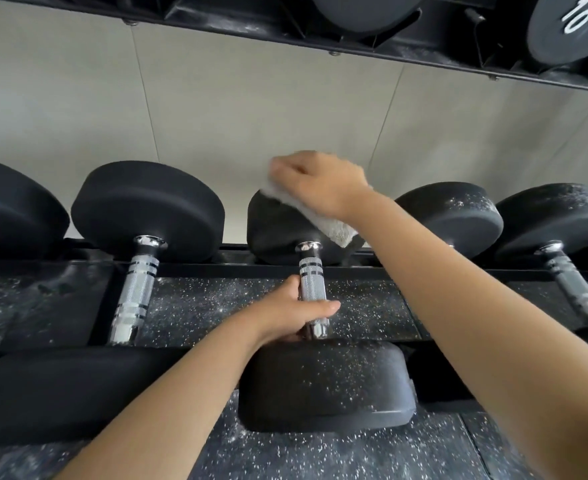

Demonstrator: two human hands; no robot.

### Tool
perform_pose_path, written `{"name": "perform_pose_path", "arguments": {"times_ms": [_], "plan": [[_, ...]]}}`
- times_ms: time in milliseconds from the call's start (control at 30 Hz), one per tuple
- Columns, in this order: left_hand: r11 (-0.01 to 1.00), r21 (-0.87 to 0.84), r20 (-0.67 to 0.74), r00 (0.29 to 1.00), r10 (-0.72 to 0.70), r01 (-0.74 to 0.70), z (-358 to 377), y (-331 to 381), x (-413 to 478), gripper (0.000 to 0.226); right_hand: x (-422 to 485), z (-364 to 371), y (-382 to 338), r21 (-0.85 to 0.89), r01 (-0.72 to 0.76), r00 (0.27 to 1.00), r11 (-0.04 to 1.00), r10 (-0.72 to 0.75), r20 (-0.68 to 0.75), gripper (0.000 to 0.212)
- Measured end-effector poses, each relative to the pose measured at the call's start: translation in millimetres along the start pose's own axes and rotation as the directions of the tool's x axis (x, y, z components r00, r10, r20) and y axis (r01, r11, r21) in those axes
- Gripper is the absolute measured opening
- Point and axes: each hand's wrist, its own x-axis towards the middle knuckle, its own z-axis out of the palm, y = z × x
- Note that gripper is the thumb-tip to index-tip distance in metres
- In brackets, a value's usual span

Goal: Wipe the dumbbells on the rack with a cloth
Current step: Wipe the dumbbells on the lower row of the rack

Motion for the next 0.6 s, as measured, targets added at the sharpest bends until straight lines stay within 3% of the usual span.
{"name": "perform_pose_path", "arguments": {"times_ms": [67,133,200,267,333,400,467,533,600], "plan": [[1.0,0.006,0.007,1.0,0.006,-0.006,0,-1,-1,0.076,5,10,-21,-0.34,0.289,0.957,0.895,-0.27,0.104,0.044],[0.999,-0.014,0.012,0.999,0.031,-0.031,0,0,-3,0.073,10,11,-14,-0.368,0.416,0.909,0.832,-0.389,0.148,0.043],[1.0,-0.007,0.011,1.0,0.015,-0.015,1,1,-3,0.068,11,2,13,-0.17,0.449,0.893,0.877,-0.432,0.127,0.04],[1.0,-0.015,0.007,1.0,0.008,-0.008,0,-1,0,0.061,8,-10,43,0.144,0.396,0.911,0.907,-0.408,0.061,0.039],[1.0,-0.017,-0.004,1.0,-0.008,0.008,0,-5,3,0.055,3,-14,68,0.422,0.221,0.964,0.879,-0.262,0.041,0.028],[1.0,-0.009,-0.008,1.0,-0.011,0.011,0,-6,3,0.052,-1,-9,76,0.531,0.08,0.988,0.844,-0.137,0.07,0.025],[1.0,-0.005,-0.002,1.0,-0.011,0.011,-1,-8,6,0.05,1,-11,66,0.441,0.064,0.99,0.895,-0.112,0.083,0.031],[1.0,-0.011,0.006,1.0,-0.009,0.009,-1,-6,4,0.052,10,-16,39,0.183,0.127,0.981,0.975,-0.151,0.125,0.035],[1.0,-0.014,0.01,1.0,-0.016,0.016,-1,-7,5,0.057,24,-15,5,-0.099,0.2,0.969,0.975,-0.181,0.169,0.033]]}}
